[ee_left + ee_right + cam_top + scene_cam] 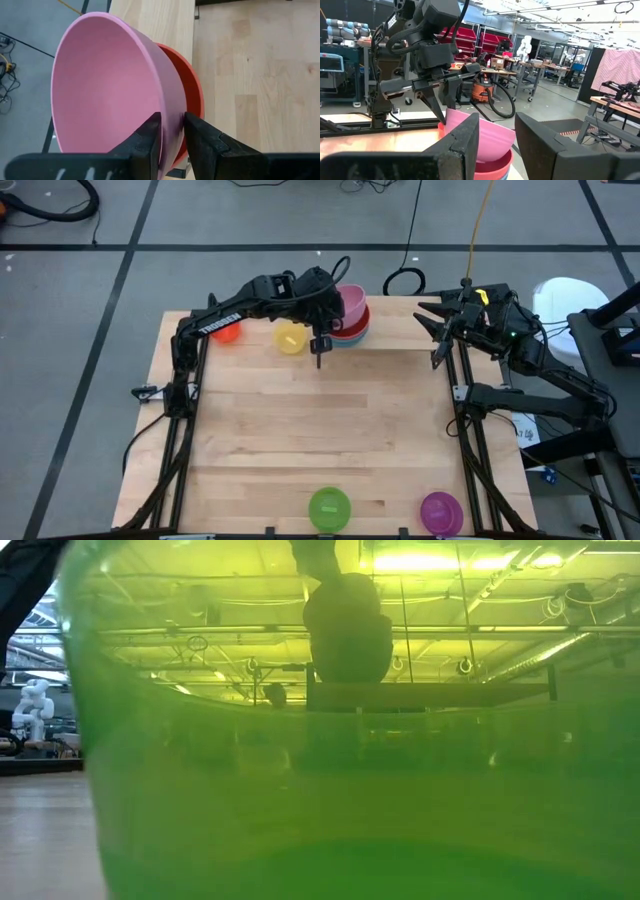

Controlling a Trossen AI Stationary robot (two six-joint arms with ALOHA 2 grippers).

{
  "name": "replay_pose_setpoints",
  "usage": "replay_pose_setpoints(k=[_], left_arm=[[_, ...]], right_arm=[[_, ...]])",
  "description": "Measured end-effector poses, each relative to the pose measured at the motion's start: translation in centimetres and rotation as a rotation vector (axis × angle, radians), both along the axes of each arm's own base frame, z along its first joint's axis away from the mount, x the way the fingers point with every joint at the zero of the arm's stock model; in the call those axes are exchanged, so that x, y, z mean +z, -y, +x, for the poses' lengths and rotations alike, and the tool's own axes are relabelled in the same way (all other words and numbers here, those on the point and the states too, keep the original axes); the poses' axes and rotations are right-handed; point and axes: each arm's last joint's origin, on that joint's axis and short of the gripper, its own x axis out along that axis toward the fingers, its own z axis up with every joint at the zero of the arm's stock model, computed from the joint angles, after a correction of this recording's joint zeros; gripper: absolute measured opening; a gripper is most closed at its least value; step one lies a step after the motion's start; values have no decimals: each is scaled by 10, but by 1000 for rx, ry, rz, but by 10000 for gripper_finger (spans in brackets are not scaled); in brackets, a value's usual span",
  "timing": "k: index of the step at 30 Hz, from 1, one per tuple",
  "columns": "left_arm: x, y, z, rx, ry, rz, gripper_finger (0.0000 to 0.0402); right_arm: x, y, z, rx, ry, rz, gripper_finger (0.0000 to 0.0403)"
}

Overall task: Place and stack bowls onto a shelf
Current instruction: Stack the pink bowl on top of the orange bowl on the shelf

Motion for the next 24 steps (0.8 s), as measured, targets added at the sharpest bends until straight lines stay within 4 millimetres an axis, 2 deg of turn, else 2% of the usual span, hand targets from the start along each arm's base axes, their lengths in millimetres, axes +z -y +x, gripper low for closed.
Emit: replay_pose_setpoints(k=[7,12,16,24], left_arm=[[0,0,0,3,-1,-2,33],[1,-1,1,3,11,6,17],[1,-1,1,6,12,3,24],[1,-1,1,21,22,-16,67]], right_arm=[[0,0,0,0,0,0,118],[0,0,0,0,-1,0,118],[0,0,0,0,0,0,118],[0,0,0,0,0,0,118]])
